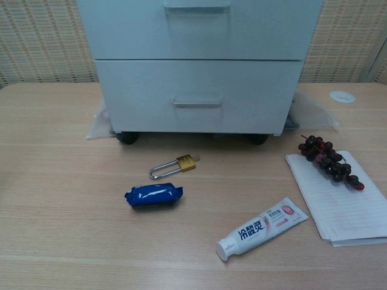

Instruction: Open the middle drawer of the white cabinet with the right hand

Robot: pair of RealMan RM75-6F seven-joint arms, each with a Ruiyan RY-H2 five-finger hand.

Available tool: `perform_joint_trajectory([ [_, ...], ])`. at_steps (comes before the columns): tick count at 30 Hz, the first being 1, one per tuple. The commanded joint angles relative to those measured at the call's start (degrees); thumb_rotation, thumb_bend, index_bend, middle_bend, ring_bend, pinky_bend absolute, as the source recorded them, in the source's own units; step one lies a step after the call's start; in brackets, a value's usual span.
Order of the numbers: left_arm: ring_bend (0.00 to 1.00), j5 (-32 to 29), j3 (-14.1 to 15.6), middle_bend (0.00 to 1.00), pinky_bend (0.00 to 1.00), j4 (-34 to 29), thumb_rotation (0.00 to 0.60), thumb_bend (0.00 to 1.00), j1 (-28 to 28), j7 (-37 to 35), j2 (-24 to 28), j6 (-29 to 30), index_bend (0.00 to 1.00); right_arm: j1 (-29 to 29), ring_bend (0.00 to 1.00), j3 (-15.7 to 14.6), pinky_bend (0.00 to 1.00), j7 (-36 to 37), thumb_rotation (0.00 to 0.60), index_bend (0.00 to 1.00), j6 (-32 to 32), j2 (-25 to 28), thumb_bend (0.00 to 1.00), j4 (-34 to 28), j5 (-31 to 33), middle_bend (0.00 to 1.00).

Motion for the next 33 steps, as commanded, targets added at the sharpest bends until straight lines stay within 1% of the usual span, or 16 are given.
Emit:
perform_joint_trajectory([
  [1, 0.07, 0.15, 0.0, 0.04, 0.13, 0.11, 0.6, 0.31, -0.08, -0.05, -0.07, -0.03, 0.14, 0.05, 0.51, -0.05, 0.61, -0.07, 0.6, 0.43, -0.2, 0.07, 0.31, -0.07, 0.13, 0.53],
  [14, 0.07, 0.24, -0.08, 0.04, 0.13, -0.56, 0.6, 0.31, -0.29, 0.68, 0.15, -0.18, 0.14, 0.02, 0.51, -0.06, 0.61, -0.24, 0.6, 0.41, -0.24, 0.75, 0.31, -0.66, 0.26, 0.53],
  [18, 0.07, 0.81, -0.07, 0.04, 0.13, -0.69, 0.6, 0.31, -0.73, 1.1, 0.47, -0.52, 0.14, 0.69, 0.53, 0.32, 0.61, -1.13, 0.6, 0.39, -0.82, 1.54, 0.31, -1.66, 0.11, 0.57],
  [25, 0.07, 0.85, -0.16, 0.04, 0.13, -1.13, 0.6, 0.31, -0.82, 1.26, 0.58, -0.46, 0.14, 3.92, 0.64, 1.77, 0.63, -4.72, 0.6, 0.35, -3.56, 4.17, 0.31, -5.33, -1.37, 0.67],
  [29, 0.07, 0.97, -0.13, 0.04, 0.13, -1.44, 0.6, 0.31, -0.89, 1.31, 0.76, -0.48, 0.14, 7.38, 0.74, 2.66, 0.7, -6.72, 0.6, 0.31, -8.2, 5.63, 0.31, -8.63, -1.55, 0.75],
  [33, 0.07, 1.11, -0.08, 0.04, 0.13, -1.53, 0.6, 0.31, -0.9, 1.48, 0.85, -0.42, 0.14, 11.28, 0.82, 4.19, 0.77, -10.13, 0.6, 0.26, -13.75, 6.59, 0.31, -12.01, 0.25, 0.8],
])
